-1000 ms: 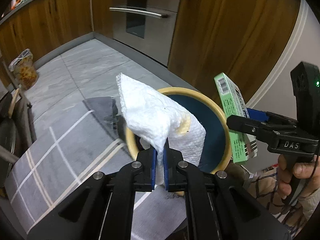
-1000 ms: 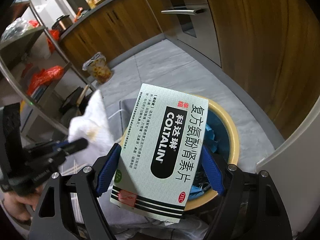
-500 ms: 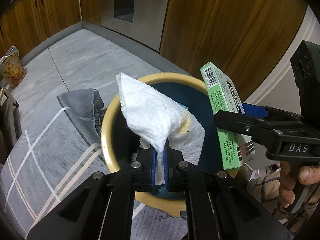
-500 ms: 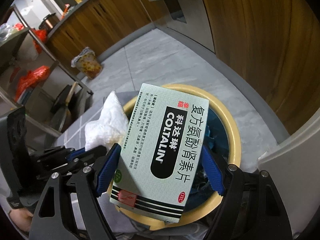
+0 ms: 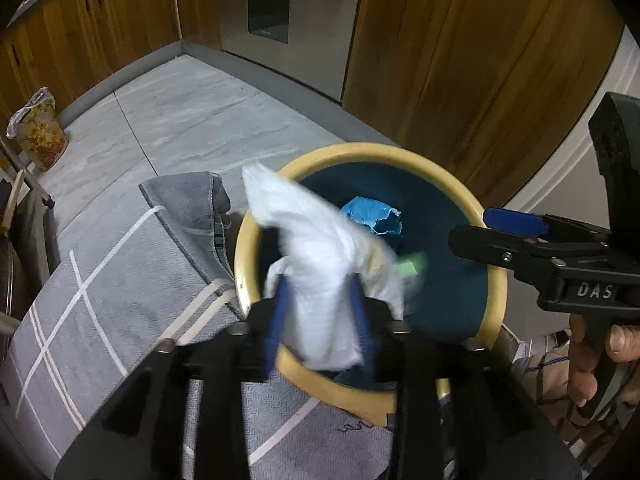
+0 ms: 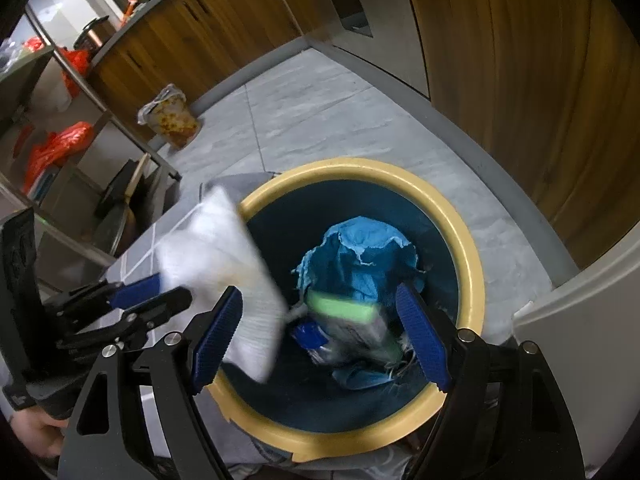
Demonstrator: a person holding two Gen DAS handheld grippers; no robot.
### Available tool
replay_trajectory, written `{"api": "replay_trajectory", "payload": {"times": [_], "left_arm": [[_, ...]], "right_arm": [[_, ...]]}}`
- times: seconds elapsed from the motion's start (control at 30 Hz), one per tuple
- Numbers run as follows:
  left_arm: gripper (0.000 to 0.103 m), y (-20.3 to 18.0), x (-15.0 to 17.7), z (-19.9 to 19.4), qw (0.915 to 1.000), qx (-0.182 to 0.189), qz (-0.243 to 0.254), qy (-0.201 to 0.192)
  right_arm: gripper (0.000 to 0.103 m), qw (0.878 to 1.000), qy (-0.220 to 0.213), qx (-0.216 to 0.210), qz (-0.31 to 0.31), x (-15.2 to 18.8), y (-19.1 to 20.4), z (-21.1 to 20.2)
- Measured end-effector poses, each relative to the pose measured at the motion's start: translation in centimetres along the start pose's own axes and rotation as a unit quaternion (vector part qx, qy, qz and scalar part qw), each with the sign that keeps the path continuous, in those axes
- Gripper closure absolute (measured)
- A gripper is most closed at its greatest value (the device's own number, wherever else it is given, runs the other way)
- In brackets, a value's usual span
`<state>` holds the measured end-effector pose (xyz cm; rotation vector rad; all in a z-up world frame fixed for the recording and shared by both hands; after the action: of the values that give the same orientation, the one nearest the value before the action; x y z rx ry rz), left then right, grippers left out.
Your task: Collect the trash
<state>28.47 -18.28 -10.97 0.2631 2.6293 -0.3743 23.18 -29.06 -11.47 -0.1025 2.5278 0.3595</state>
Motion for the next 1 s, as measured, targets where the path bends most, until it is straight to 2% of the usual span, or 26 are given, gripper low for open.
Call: {"api": "replay_trajectory", "payload": {"times": [0.03,0.1,0.23,0.4,0.47,0.6,0.83,1.0], "left_arm": [[0.061,0.0,0.0,-0.4,1.0,0.0,-0.001,-0.005],[0.049,0.1,-0.1,-1.3,0.9999,0.001,-0.002,-0.013],[0.044,-0.2,0.0,-3.1,0.9996,0.001,0.002,-0.029],[0.026,-0.2,0.4,-5.8,0.9986,0.002,0.002,-0.053],[0.019,-0.1,0.4,-6.7,0.998,0.002,-0.007,-0.063],[0.01,0.1,0.9,-8.7,0.9963,0.011,-0.023,-0.082],[0.008,0.6,2.5,-13.0,0.9918,0.03,-0.057,-0.111],[0.006,0.8,4.4,-15.3,0.9893,0.007,-0.055,-0.135]], "right_arm": [[0.023,1.0,-0.003,0.0,0.001,0.0,0.1,-0.2],[0.023,1.0,-0.007,-0.001,0.0,0.0,0.3,-0.8],[0.023,1.0,-0.02,-0.001,-0.014,0.2,1.2,-2.5],[0.022,0.999,-0.04,-0.003,-0.022,0.8,1.6,-5.1],[0.018,0.998,-0.059,-0.001,-0.028,1.3,2.0,-6.8],[0.016,0.995,-0.084,0.003,-0.054,2.4,3.4,-9.6],[0.012,0.988,-0.13,0.013,-0.087,4.1,5.3,-13.6],[0.01,0.982,-0.156,0.023,-0.103,5.2,6.2,-15.5]]}}
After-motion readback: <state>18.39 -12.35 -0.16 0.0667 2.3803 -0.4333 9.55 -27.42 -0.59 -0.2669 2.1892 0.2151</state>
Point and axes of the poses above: each gripper's, at about its wrist camera, not at the fingertips, and z roughly the way its jaws point, y to its left, x to its underside, the point moved 3 cm from there along z, roughly the way its jaws point, and after that the axes turned 15 degrees about -z, right-handed, at the moved point
